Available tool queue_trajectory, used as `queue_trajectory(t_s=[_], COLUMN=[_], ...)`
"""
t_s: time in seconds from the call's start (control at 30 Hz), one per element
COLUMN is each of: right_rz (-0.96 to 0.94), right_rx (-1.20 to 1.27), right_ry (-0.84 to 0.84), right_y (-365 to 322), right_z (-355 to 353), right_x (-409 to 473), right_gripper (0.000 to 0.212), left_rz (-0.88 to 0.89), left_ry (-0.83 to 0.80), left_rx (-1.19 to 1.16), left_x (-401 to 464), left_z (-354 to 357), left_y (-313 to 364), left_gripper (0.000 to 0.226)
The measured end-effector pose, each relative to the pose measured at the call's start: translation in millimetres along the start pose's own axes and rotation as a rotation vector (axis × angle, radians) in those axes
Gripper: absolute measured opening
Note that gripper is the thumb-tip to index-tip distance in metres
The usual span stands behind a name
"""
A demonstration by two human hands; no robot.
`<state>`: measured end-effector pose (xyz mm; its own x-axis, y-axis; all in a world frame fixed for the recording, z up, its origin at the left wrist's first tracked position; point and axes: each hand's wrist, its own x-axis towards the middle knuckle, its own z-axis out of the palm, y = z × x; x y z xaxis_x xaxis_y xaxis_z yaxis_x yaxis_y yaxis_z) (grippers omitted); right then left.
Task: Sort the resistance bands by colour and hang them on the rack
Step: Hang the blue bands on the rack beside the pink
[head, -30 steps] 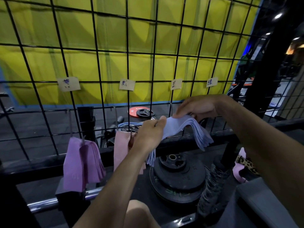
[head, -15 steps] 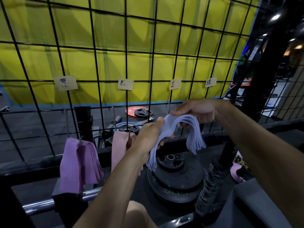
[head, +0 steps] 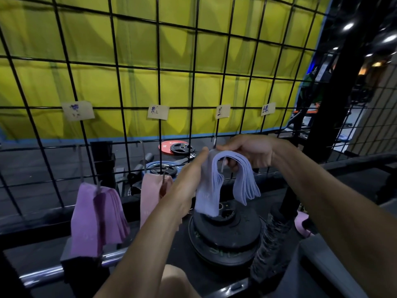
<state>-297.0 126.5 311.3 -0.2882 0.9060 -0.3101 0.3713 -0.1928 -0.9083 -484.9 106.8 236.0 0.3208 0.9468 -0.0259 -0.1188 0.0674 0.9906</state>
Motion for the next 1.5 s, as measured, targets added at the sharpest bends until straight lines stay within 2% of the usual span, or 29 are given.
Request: queue_trajectory(t_s=[0.07,0.13,0.27,0.4,0.47,0.6,0.7,0.9,1.03,1.2,1.33,1.37,1.5], right_rz=[-0.030,-0.059,-0.108,-0.138,-0.139,-0.129,-0.138,-0.160,-0.144,-0.143,-0.178,-0.186,-0.219], right_rx=[0.045,0.057,-0.067,-0.113,-0.154,-0.286,-0.320,-0.163,-0.178,-0.149,-0.039,-0.029,-0.060], right_ry=[-0.007,-0.015,-0.029,0.022,0.006,-0.017,-0.007,0.005,-0.005,0.038,0.010,0.012,0.073], right_y=[3,4,3,-1,-5,-22,-27,-15,-8,-6,-3,-2,1], right_z=[2,4,6,6,4,1,2,1,2,-2,-2,0,4], right_x=[0,-1,-4,-7,-7,-7,-3,1,-2,-6,-8,-7,-3], right_gripper=[0.037,0.034,0.025,0.025,0.023,0.020,0.019,0.029,0.062,0.062,0.035,0.034,0.059], left_rz=[0.010,0.012,0.026,0.000,-0.005,-0.038,-0.074,-0.131,-0.122,-0.129,-0.113,-0.122,-0.163], left_ry=[-0.034,-0.055,-0.075,-0.131,-0.121,-0.022,-0.028,-0.122,-0.143,-0.117,-0.139,-0.148,-0.215], left_rx=[-0.021,-0.022,0.067,0.052,0.063,0.035,-0.081,-0.291,-0.335,-0.415,-0.421,-0.419,-0.382], left_x=[0,1,5,9,10,12,12,15,17,16,16,17,20], left_z=[-2,-2,-3,-2,-1,-2,0,2,4,5,5,4,2], left_y=[2,2,4,9,10,11,13,10,4,-5,-7,-7,-6], left_gripper=[0.043,0.045,0.049,0.043,0.038,0.042,0.041,0.031,0.036,0.027,0.028,0.027,0.033])
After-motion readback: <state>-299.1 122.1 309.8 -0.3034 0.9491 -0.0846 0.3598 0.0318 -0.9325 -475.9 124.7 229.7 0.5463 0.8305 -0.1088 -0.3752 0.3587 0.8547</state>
